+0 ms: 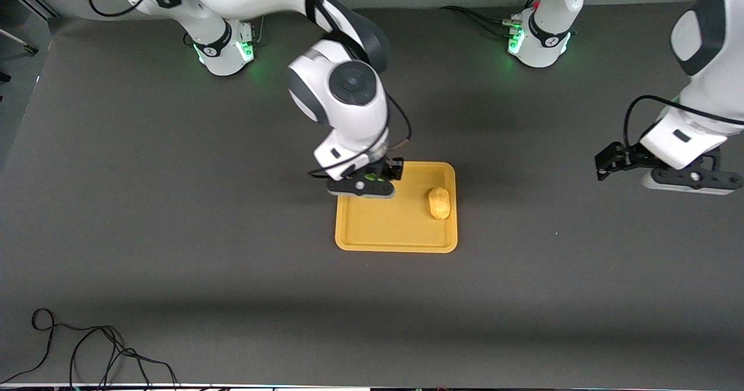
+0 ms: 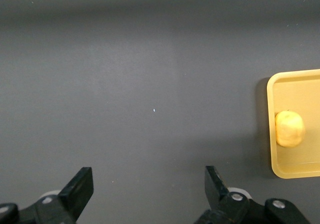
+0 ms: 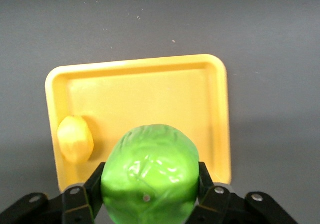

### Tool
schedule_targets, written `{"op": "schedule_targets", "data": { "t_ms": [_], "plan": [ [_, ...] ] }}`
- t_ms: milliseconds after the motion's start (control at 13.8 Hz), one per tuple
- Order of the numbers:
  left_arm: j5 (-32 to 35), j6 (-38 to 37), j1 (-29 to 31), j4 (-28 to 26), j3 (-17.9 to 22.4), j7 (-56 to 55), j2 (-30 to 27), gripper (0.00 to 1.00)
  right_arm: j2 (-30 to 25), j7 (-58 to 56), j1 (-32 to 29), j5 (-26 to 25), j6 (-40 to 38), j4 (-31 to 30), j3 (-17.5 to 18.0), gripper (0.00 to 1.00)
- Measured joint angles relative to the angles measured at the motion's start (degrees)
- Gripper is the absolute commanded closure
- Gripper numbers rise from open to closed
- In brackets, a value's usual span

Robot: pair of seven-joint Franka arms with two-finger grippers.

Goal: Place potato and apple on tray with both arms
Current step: 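Lower the green apple onto the tray with the right gripper, then open the right gripper and withdraw it from the tray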

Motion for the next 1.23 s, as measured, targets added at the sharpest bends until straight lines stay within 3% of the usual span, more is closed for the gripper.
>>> {"op": "schedule_targets", "data": {
  "t_ms": [362,725,797,870,1232],
  "plan": [
    [-0.1,-5.7,0.0,7.1,-0.1,4.1,3.2,0.01,10.3,0.0,-0.6,-1.1,9.6,1.3,-0.5,0.40],
    [3.3,-6.3,0.0,8.4,-0.2,5.4,4.5,0.00,15.0,0.0,0.4,-1.3,13.5,2.1,-0.5,0.39],
    [3.5,-6.5,0.0,8.6,-0.2,5.5,4.5,0.00,15.4,0.0,0.9,-1.3,13.5,2.1,-0.5,0.26],
    [3.6,-7.1,0.0,8.7,-0.2,5.5,4.5,0.00,15.7,0.0,1.2,-1.3,13.5,2.2,-0.5,0.00],
    [3.6,-9.6,0.1,8.9,-0.2,5.7,4.5,0.00,15.4,0.6,1.1,-1.3,12.4,4.1,-0.6,0.00]
  ]
}}
